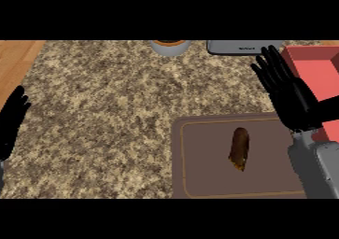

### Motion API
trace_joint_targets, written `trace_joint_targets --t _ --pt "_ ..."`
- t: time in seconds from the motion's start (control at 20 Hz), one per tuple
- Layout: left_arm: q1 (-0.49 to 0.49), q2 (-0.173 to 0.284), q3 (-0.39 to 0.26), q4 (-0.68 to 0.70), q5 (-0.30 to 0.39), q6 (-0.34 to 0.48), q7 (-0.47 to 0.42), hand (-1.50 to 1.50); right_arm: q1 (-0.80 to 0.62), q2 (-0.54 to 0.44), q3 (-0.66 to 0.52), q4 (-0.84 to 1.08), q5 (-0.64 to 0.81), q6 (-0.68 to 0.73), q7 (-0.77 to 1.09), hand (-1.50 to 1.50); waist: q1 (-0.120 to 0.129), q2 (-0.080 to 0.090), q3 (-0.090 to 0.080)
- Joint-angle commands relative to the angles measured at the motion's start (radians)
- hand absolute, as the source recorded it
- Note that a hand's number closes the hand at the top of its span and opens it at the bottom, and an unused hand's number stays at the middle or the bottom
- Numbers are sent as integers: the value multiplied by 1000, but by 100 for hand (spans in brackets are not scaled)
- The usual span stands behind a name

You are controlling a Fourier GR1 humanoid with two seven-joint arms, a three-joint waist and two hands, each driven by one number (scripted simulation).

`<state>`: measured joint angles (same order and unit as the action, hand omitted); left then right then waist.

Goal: Pick the sweet potato from the tray and place it in the cardboard box

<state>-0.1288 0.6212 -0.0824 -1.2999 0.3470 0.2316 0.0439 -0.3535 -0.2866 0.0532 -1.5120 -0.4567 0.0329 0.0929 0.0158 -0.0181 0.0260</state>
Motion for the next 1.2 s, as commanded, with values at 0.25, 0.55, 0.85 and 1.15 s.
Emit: trace_joint_targets --t 0.25,0.55,0.85,1.15 --pt "10 -75 8 -134 116 -65 17 0 19 -223 126 2 461 -254 234 -150 -17 -1 -36" --pt "78 -95 13 -147 169 -123 9 0 87 -270 220 -203 870 -509 123 -150 -35 -2 -31" --pt "65 -117 -3 -202 155 -73 52 0 86 -309 450 -382 1120 -300 506 -150 -33 0 -35" --pt "58 -110 -13 -215 151 -89 60 0 6 -382 537 -329 1193 71 826 -150 -11 6 -38"
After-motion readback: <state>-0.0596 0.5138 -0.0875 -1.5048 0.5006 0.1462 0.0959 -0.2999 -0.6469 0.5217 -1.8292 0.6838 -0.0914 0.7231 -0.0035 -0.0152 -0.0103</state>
